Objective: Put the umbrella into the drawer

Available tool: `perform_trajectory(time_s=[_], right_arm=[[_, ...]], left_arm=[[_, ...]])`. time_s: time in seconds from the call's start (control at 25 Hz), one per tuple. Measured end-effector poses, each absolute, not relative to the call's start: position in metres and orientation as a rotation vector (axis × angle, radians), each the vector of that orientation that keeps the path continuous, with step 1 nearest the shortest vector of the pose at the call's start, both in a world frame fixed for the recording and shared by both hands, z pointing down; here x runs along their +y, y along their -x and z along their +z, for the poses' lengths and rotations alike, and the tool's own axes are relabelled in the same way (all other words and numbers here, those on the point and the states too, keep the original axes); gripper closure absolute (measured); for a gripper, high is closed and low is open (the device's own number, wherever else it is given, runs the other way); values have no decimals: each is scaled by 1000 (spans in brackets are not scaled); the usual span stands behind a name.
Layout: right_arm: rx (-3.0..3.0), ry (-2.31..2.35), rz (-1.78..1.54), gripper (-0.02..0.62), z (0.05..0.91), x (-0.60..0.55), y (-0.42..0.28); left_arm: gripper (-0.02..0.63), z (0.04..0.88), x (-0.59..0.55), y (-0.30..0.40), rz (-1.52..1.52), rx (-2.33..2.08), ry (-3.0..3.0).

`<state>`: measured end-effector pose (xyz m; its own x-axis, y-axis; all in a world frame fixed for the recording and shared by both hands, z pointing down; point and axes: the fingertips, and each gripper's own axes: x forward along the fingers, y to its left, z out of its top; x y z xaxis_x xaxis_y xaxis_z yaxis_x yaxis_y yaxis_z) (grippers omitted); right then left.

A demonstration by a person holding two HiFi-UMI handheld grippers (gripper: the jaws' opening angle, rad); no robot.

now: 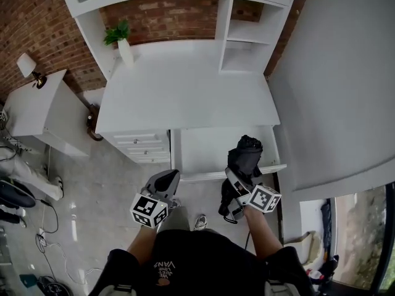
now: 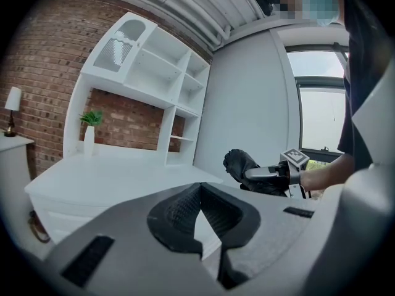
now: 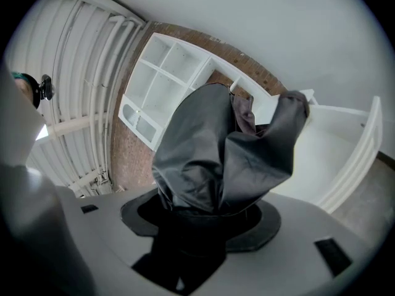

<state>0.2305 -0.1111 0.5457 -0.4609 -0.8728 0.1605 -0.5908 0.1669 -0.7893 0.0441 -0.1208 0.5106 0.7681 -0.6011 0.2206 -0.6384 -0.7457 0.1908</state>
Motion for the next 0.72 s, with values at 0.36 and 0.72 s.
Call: perform_trajectory(time_s=[0.36, 0.72], right_arm=[[2284, 1448, -1294, 339, 581, -161, -220], [2645, 1480, -1362, 341, 619, -208, -214]], left_arm=[[598, 521, -170, -30, 196, -983, -2675], [598, 532, -215, -23, 221, -976, -2653]])
